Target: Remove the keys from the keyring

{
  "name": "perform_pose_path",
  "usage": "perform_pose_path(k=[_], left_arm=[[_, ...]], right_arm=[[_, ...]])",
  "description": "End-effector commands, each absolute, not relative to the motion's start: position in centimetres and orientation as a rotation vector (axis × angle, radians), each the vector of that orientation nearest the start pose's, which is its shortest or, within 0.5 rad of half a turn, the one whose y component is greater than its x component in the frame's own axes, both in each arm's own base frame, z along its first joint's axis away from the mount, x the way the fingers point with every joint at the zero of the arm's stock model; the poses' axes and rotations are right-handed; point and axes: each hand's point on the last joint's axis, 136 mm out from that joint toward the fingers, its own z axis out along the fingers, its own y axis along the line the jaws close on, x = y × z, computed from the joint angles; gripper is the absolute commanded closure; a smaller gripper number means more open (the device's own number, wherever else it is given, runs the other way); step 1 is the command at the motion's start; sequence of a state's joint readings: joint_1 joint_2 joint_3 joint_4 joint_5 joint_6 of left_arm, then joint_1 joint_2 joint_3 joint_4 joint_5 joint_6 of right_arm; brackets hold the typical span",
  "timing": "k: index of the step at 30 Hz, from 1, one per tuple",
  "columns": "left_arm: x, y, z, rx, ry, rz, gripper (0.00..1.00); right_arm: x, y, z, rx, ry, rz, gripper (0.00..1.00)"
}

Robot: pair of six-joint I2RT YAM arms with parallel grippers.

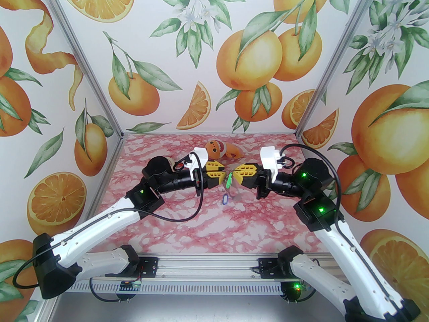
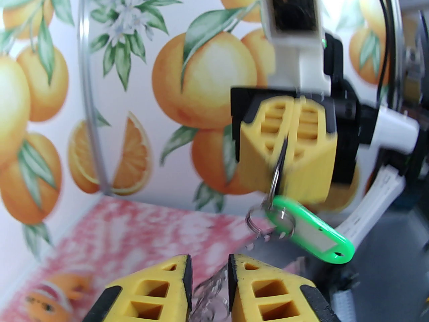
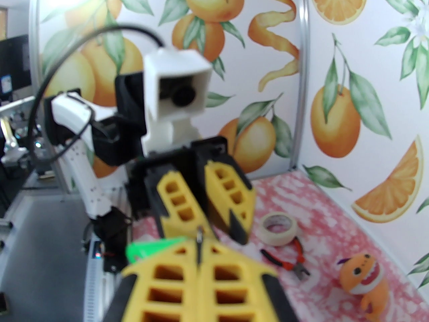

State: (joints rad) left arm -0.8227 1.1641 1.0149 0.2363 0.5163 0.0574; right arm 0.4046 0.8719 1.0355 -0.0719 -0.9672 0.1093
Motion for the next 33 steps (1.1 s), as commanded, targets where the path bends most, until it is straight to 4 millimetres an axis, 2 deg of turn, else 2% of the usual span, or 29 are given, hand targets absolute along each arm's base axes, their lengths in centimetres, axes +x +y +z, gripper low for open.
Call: perform_pose_path(k=[1, 8, 12, 14, 24, 26, 33], left_arm=[[19.9, -33.7, 40.7, 1.109, 1.047, -0.850, 0.64], [18.7, -34.5, 41.3, 1.197, 0.935, -0.859, 0.54], [17.1, -34.9, 41.5, 1.258, 0.861, -0.930, 0.54], [17.1, -35.1, 41.6, 1.263, 0.859, -0.944, 0.54], [15.8, -35.3, 41.7, 1.319, 0.779, -0.981, 0.65], [16.0, -35.4, 41.4, 1.322, 0.795, -0.974, 0.70], [16.0, -35.1, 40.9, 1.335, 0.803, -0.946, 0.78]], right_arm=[[16.2, 23.1, 44.9, -1.054, 1.206, 1.175, 1.00], [16.1, 23.4, 44.4, -1.071, 1.234, 1.236, 1.00], [16.1, 23.6, 44.1, -1.081, 1.241, 1.257, 1.00], [16.0, 23.7, 44.0, -1.095, 1.240, 1.277, 1.00], [16.1, 24.0, 43.7, -1.120, 1.254, 1.310, 1.00], [16.0, 23.9, 43.8, -1.122, 1.250, 1.305, 1.00], [16.0, 23.8, 43.9, -1.122, 1.252, 1.302, 1.00]])
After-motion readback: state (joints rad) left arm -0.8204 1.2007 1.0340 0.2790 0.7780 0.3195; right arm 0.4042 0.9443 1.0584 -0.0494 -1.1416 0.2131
